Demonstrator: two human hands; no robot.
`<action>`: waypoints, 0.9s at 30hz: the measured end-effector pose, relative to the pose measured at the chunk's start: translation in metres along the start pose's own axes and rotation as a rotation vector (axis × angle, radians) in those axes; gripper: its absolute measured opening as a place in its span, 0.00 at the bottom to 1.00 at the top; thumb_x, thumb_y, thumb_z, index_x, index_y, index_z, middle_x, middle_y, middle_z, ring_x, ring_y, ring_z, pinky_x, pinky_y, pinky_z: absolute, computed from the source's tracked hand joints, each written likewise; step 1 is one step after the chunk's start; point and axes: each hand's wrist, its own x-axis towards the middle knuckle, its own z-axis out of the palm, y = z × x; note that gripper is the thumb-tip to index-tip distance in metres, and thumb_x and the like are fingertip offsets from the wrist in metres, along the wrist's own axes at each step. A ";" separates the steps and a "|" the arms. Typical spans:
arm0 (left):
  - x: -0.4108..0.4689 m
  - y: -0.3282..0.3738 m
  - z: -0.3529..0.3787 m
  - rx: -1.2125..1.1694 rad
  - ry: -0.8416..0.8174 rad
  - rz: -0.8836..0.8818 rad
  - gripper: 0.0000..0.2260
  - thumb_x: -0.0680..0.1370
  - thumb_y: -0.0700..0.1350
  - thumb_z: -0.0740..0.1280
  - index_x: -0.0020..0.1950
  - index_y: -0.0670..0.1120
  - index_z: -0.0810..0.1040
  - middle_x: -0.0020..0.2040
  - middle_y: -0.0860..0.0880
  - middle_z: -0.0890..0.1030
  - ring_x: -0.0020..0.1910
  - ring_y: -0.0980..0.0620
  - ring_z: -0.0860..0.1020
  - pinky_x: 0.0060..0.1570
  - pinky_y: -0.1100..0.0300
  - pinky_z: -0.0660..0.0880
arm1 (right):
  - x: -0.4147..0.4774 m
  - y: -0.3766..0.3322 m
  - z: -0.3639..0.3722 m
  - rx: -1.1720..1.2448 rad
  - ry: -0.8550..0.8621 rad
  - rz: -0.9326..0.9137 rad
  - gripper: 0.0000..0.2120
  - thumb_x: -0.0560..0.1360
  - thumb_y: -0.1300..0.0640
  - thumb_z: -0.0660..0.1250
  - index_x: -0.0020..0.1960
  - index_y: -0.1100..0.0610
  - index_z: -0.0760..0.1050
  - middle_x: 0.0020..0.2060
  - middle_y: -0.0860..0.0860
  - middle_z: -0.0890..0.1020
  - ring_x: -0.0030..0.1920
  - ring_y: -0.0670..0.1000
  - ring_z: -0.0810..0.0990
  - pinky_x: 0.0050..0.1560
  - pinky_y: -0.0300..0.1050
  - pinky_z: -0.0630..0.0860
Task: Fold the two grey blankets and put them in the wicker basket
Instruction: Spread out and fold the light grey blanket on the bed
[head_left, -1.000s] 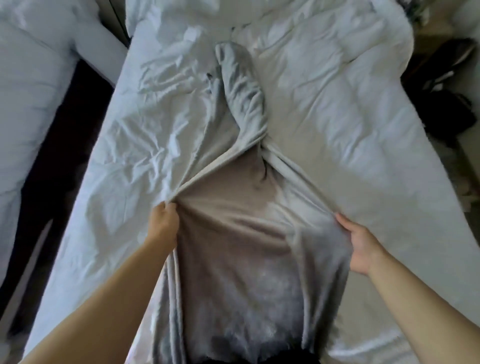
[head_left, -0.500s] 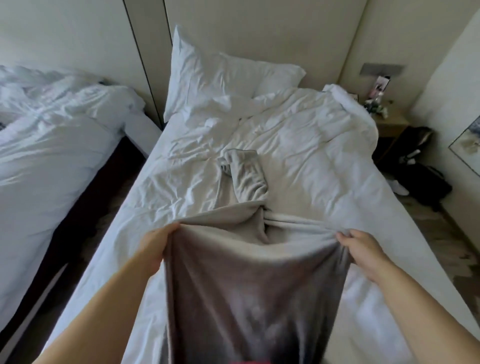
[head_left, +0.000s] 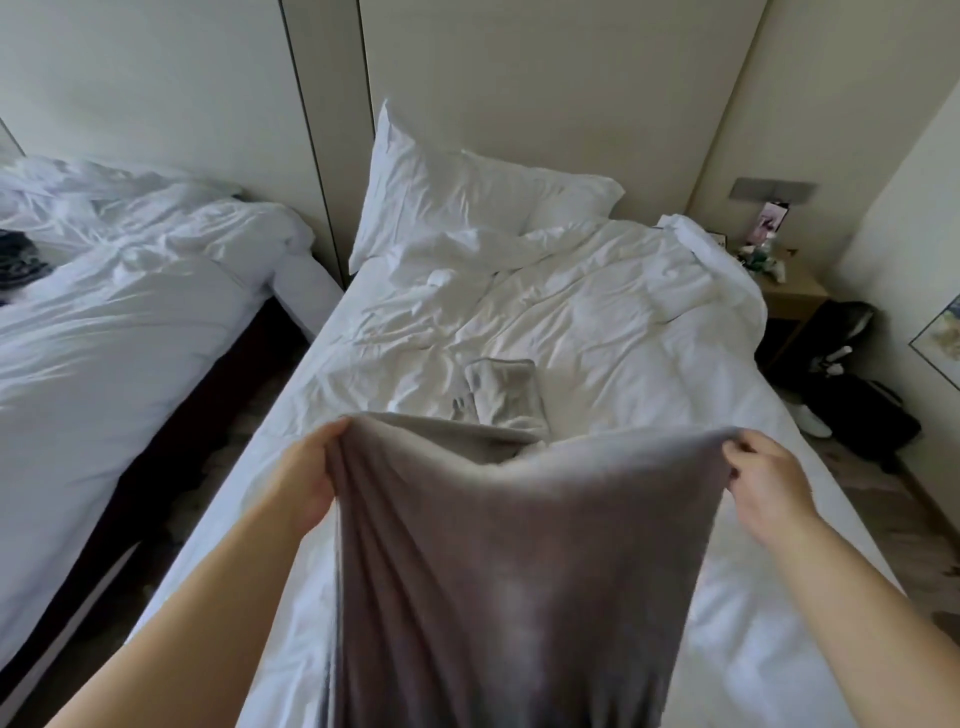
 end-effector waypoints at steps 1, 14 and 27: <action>0.000 0.000 -0.001 -0.024 -0.049 -0.031 0.08 0.76 0.43 0.66 0.51 0.40 0.80 0.38 0.46 0.83 0.37 0.51 0.81 0.40 0.58 0.76 | 0.000 0.002 -0.004 0.035 0.065 0.015 0.10 0.78 0.66 0.61 0.55 0.67 0.77 0.53 0.61 0.80 0.47 0.55 0.78 0.47 0.43 0.71; 0.027 -0.009 0.004 0.056 0.032 -0.112 0.08 0.74 0.44 0.70 0.48 0.40 0.79 0.36 0.45 0.83 0.36 0.50 0.81 0.41 0.57 0.79 | 0.003 0.016 -0.015 0.222 -0.134 0.119 0.18 0.81 0.52 0.58 0.62 0.64 0.74 0.47 0.50 0.83 0.43 0.44 0.79 0.43 0.36 0.76; 0.020 0.032 0.034 0.236 0.049 0.173 0.09 0.79 0.37 0.63 0.43 0.46 0.80 0.41 0.45 0.79 0.38 0.50 0.77 0.41 0.59 0.74 | 0.017 -0.054 -0.010 0.138 -0.310 0.211 0.08 0.78 0.59 0.64 0.54 0.61 0.79 0.42 0.57 0.85 0.40 0.52 0.85 0.44 0.46 0.81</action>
